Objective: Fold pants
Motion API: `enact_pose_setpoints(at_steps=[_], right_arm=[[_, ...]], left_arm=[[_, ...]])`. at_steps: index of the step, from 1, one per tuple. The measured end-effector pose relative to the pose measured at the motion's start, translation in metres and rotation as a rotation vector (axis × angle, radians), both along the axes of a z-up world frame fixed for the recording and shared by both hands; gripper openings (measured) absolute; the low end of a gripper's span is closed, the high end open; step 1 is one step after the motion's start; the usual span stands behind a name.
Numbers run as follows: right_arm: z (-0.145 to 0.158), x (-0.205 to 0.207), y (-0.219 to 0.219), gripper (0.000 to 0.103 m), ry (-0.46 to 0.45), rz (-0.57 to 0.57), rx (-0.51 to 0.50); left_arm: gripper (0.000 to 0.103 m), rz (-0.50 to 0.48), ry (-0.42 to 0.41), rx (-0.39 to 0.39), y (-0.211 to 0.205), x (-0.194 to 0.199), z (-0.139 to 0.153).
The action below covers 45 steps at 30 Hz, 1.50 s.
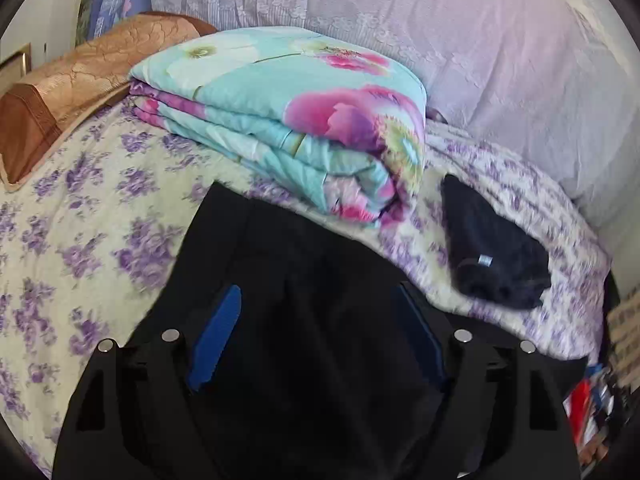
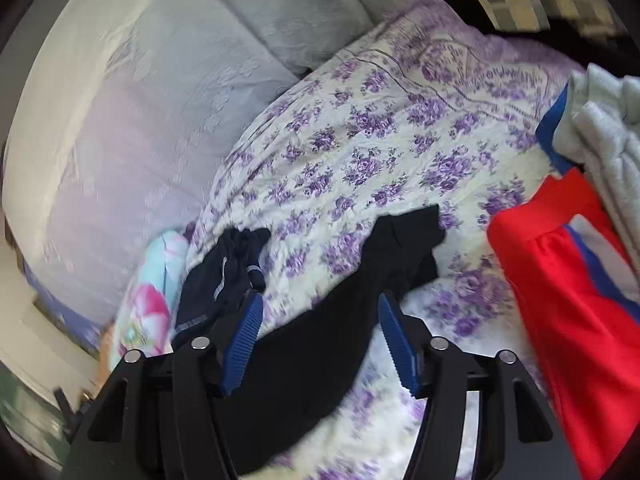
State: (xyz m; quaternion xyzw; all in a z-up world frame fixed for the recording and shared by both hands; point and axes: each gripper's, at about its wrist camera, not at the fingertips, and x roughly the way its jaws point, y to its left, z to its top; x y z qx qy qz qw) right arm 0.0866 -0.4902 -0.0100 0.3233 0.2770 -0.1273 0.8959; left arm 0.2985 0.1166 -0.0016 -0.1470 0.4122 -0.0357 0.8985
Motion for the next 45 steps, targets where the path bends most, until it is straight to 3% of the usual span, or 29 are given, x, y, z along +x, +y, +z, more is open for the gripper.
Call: enact_pose_setpoints(at_steps=[2,7,9,17,21,27,31,32,33,36,37,38,41,45], right_arm=[[-0.002,-0.017,0.011,0.068,0.014,0.027,-0.040],[0.000,-0.068,0.032,0.077,0.004,0.075,-0.043],[0.003,-0.091,0.041,0.087,-0.002,0.086,-0.050],[-0.001,-0.164,0.058,0.091,0.000,0.087,-0.043],[-0.007,-0.184,0.065,0.091,0.017,0.092,-0.041],[-0.008,-0.213,0.066,0.091,0.044,0.081,-0.010],[-0.014,-0.232,0.059,0.091,0.085,0.058,0.037],[-0.017,-0.238,0.057,0.091,0.095,0.053,0.055],[-0.021,-0.243,0.055,0.092,0.101,0.048,0.074],[-0.035,-0.257,0.050,0.092,0.114,0.034,0.149],[-0.042,-0.260,0.048,0.092,0.122,0.029,0.180],[-0.048,-0.262,0.046,0.092,0.132,0.023,0.204],[-0.065,-0.266,0.040,0.091,0.128,0.006,0.282],[-0.076,-0.259,0.031,0.091,0.073,-0.030,0.331]], left_arm=[[0.083,-0.005,-0.014,0.050,0.004,-0.025,-0.003],[0.089,-0.058,-0.039,0.047,0.021,-0.086,-0.007],[0.091,-0.058,-0.041,0.051,0.031,-0.111,-0.007],[0.092,-0.044,0.065,-0.041,0.080,-0.176,-0.039],[0.092,-0.037,0.132,-0.166,0.089,-0.171,-0.068],[0.094,0.049,0.151,-0.366,0.109,-0.127,-0.089],[0.094,0.052,0.142,-0.362,0.106,-0.109,-0.086],[0.091,0.049,0.137,-0.358,0.105,-0.108,-0.086],[0.076,0.046,0.120,-0.357,0.105,-0.110,-0.086],[0.049,0.044,0.100,-0.336,0.109,-0.118,-0.086],[0.044,0.044,0.096,-0.351,0.113,-0.121,-0.088],[0.031,0.040,0.096,-0.379,0.117,-0.125,-0.088],[0.024,0.035,0.086,-0.432,0.126,-0.137,-0.087],[0.020,0.035,0.059,-0.416,0.130,-0.150,-0.068]])
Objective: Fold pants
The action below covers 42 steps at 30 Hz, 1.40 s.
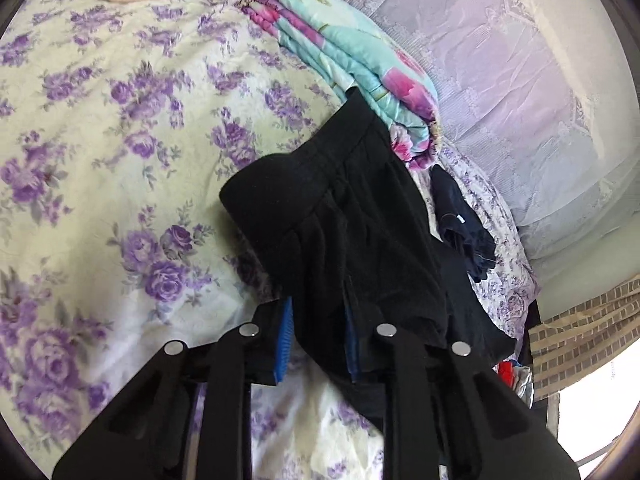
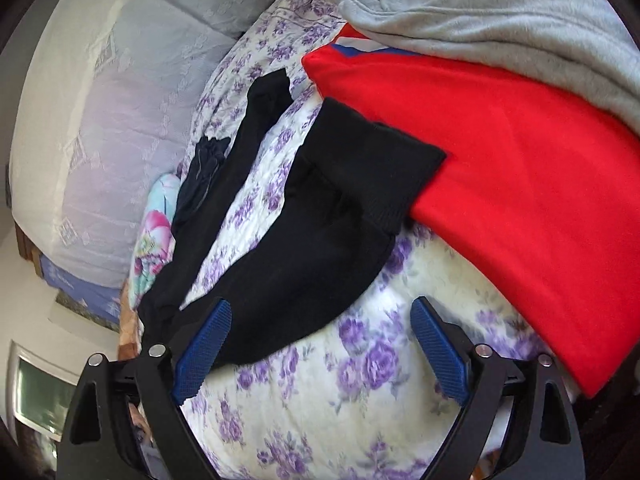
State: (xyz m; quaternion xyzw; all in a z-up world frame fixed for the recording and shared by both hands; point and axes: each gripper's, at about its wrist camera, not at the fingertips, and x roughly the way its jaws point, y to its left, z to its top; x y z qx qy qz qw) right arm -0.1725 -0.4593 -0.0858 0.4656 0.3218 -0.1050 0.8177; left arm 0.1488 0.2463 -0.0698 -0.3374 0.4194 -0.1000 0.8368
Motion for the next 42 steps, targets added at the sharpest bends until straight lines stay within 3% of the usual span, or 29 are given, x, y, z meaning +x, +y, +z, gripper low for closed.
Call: enact_pose_setpoints(at_steps=[1,2,3,5,8,12,13,14,15,17,22,26,28,31,32,35,37,40,42], right_arm=[[0.002,0.007,-0.001,0.087,-0.016,0.004,-0.017],[0.005,0.016,-0.002,0.064,-0.031,0.025,-0.032],[0.006,0.029,-0.004,0.029,-0.033,0.049,-0.030],[0.012,0.055,-0.012,0.006,-0.052,0.086,0.008],[0.052,0.104,-0.021,0.005,-0.116,0.124,-0.063],[0.115,0.138,-0.018,0.004,-0.252,0.173,-0.103],[0.127,0.139,-0.014,0.004,-0.280,0.187,-0.126],[0.133,0.139,-0.012,0.004,-0.295,0.195,-0.137],[0.137,0.135,-0.011,0.004,-0.304,0.198,-0.139],[0.139,0.128,-0.016,0.004,-0.311,0.190,-0.121],[0.131,0.096,-0.032,0.004,-0.272,0.128,-0.113],[0.118,0.078,-0.046,0.004,-0.231,0.090,-0.059],[0.113,0.078,-0.049,0.004,-0.218,0.084,-0.058],[0.107,0.080,-0.050,0.004,-0.209,0.082,-0.047],[0.106,0.083,-0.049,0.004,-0.206,0.082,-0.046],[0.112,0.102,-0.053,0.004,-0.187,0.097,-0.044],[0.126,0.122,-0.058,0.004,-0.190,0.116,-0.039],[0.161,0.150,-0.066,0.004,-0.256,0.119,-0.043],[0.177,0.157,-0.067,0.004,-0.303,0.118,-0.056]], left_arm=[[0.020,0.000,-0.006,0.005,0.001,-0.002,0.005],[0.020,0.002,-0.015,0.007,0.003,-0.003,0.011],[0.020,0.008,-0.030,0.006,0.006,-0.005,0.021],[0.019,0.032,-0.052,0.025,0.011,-0.004,0.037],[0.018,0.050,-0.088,0.060,0.020,0.003,0.068],[0.018,0.014,-0.079,0.080,0.011,-0.005,0.080],[0.020,-0.001,-0.078,0.102,0.006,-0.013,0.078],[0.037,-0.009,-0.075,0.119,0.001,-0.021,0.074],[0.065,-0.016,-0.059,0.127,-0.002,-0.030,0.064],[0.077,0.001,-0.016,0.110,-0.003,-0.038,0.042],[0.077,0.017,0.130,-0.032,0.007,-0.014,-0.018],[0.077,0.035,0.106,-0.066,0.004,0.012,-0.020],[0.068,0.019,0.106,-0.071,-0.002,0.025,-0.019],[0.021,-0.003,0.145,-0.105,-0.010,0.042,-0.024],[0.012,-0.023,0.145,-0.123,-0.013,0.045,-0.023],[0.009,-0.016,0.101,-0.137,-0.013,0.041,-0.001],[0.008,-0.014,0.057,-0.154,-0.008,0.041,0.028],[0.008,-0.001,-0.016,-0.169,-0.001,0.045,0.086],[0.008,0.008,-0.092,-0.128,0.003,0.039,0.129]])
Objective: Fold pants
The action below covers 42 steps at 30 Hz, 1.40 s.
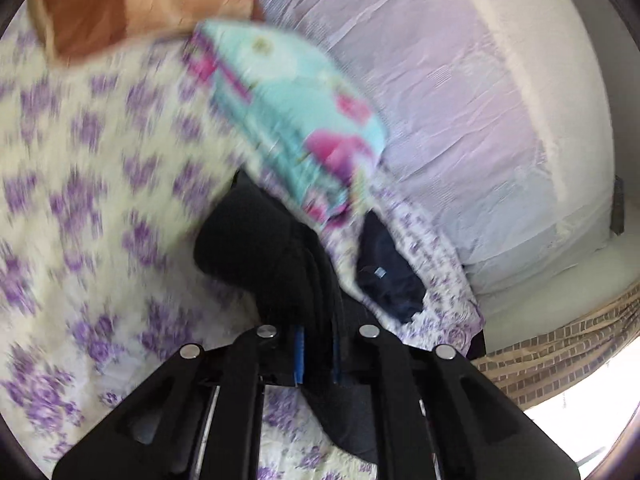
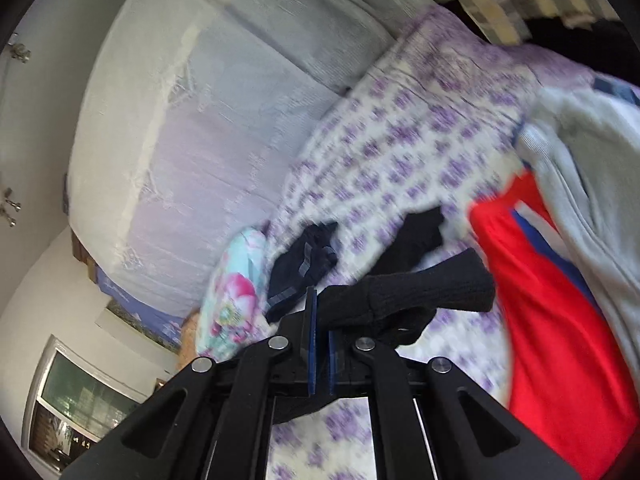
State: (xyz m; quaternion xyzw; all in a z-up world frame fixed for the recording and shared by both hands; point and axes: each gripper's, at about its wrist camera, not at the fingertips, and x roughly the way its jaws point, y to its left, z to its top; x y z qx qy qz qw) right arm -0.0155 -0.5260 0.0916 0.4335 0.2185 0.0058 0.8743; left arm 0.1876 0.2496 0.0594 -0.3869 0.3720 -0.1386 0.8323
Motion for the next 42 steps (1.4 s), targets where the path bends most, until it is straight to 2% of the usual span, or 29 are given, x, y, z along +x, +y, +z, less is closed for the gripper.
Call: enact_pose_setpoints(at_steps=[2,5,7,8,11,13,15,17,19,22,23,24,25,26,27,29,30,33,35,36,37,39,42], right_arm=[[0.002,-0.001,0.001,0.004,-0.005,0.006,-0.014],[-0.029,-0.016,0.002,0.004,0.075,0.023,-0.016],[-0.068,-0.033,0.002,0.004,0.156,0.026,0.006],[-0.087,-0.042,0.001,0.004,0.191,0.023,0.028],[-0.147,-0.072,-0.003,0.004,0.286,0.002,0.116],[-0.170,-0.085,-0.004,0.003,0.307,0.003,0.173],[-0.169,-0.087,-0.001,0.003,0.302,0.003,0.162],[-0.156,-0.083,0.003,0.004,0.289,0.010,0.121],[-0.141,-0.082,0.008,0.004,0.271,0.029,0.073],[-0.142,-0.083,0.004,0.005,0.325,0.029,0.035],[-0.150,-0.084,0.003,0.006,0.376,0.038,0.033],[-0.159,-0.085,0.003,0.007,0.423,0.061,0.040],[-0.168,-0.089,0.002,0.008,0.453,0.073,0.060],[-0.172,-0.095,0.002,0.015,0.460,0.066,0.074],[-0.172,-0.103,0.002,0.022,0.447,0.055,0.075],[-0.166,-0.116,-0.001,0.025,0.432,0.035,0.074],[-0.161,-0.123,-0.003,0.031,0.426,0.014,0.069],[-0.131,-0.139,-0.003,0.047,0.380,-0.097,-0.032],[-0.117,-0.136,0.001,0.052,0.321,-0.094,-0.067],[-0.111,-0.131,0.004,0.058,0.288,-0.075,-0.056],[-0.109,-0.122,0.007,0.060,0.262,-0.050,-0.034],[-0.110,-0.100,0.013,0.061,0.247,-0.010,-0.022],[-0.123,-0.065,0.019,0.061,0.254,0.056,0.023]], left_arm=[[0.008,-0.012,-0.028,0.023,0.003,-0.008,0.020],[0.008,-0.036,0.001,0.101,0.004,-0.029,0.011],[0.008,-0.058,0.067,0.125,0.012,-0.047,-0.024],[0.008,-0.067,0.117,0.125,0.016,-0.057,-0.051],[0.008,-0.073,0.232,0.099,0.027,-0.078,-0.116],[0.009,-0.061,0.287,0.029,0.038,-0.089,-0.157],[0.008,-0.046,0.274,-0.067,0.047,-0.094,-0.169],[0.008,-0.036,0.250,-0.062,0.048,-0.094,-0.158],[0.008,-0.044,0.196,0.000,0.045,-0.095,-0.134],[0.012,-0.063,0.169,0.044,0.042,-0.097,-0.117],[0.019,-0.059,0.184,0.063,0.043,-0.097,-0.118],[0.040,-0.045,0.226,0.102,0.043,-0.097,-0.125],[0.052,-0.021,0.256,0.137,0.045,-0.098,-0.130],[0.063,0.004,0.275,0.163,0.048,-0.102,-0.134],[0.063,0.002,0.262,0.146,0.053,-0.108,-0.138],[0.063,-0.002,0.236,0.104,0.063,-0.118,-0.138],[0.063,0.027,0.227,0.101,0.072,-0.127,-0.137],[0.066,0.073,0.202,0.161,0.073,-0.137,-0.123],[0.067,0.065,0.175,0.198,0.066,-0.136,-0.113],[0.068,0.038,0.154,0.210,0.056,-0.134,-0.107],[0.069,0.006,0.133,0.216,0.043,-0.130,-0.103],[0.076,-0.071,0.091,0.241,0.013,-0.124,-0.094],[0.079,-0.151,0.058,0.323,-0.034,-0.114,-0.092]])
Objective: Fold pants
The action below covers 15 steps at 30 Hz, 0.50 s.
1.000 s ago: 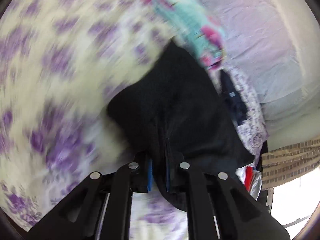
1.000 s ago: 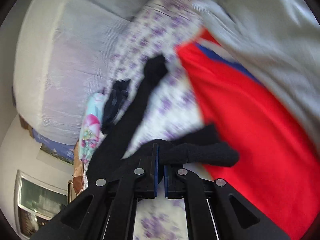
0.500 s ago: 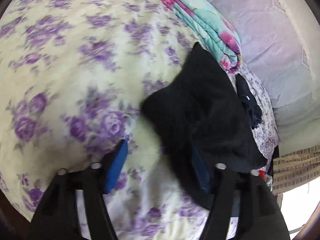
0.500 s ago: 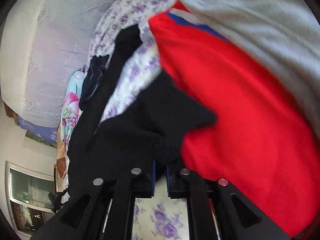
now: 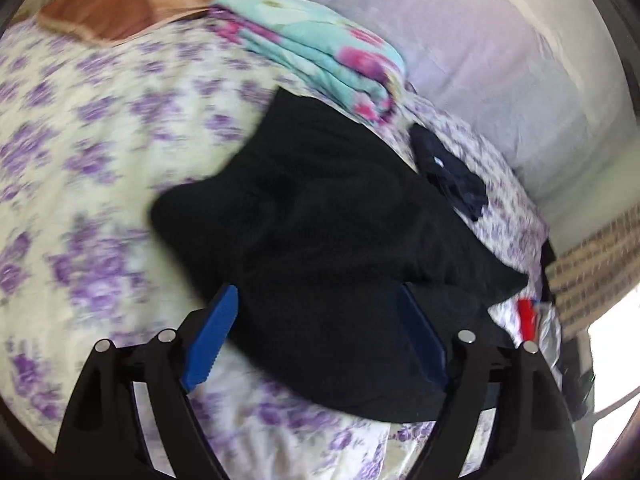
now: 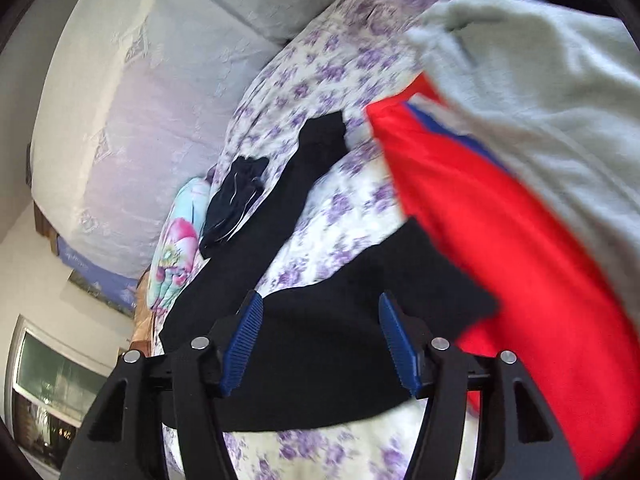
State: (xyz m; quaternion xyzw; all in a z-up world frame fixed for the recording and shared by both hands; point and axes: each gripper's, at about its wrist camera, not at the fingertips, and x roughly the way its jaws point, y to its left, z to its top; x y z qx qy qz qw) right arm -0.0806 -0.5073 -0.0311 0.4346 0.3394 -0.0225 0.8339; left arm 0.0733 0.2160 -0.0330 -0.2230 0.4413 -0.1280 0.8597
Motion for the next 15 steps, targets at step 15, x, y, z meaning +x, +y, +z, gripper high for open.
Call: enact_pose_setpoints(at_steps=[15], right_arm=[[0.003,0.046,-0.038,0.065,0.044,-0.101,-0.021]], left_arm=[[0.081,0.044,-0.001,-0.038,0.001,0.031,-0.015]])
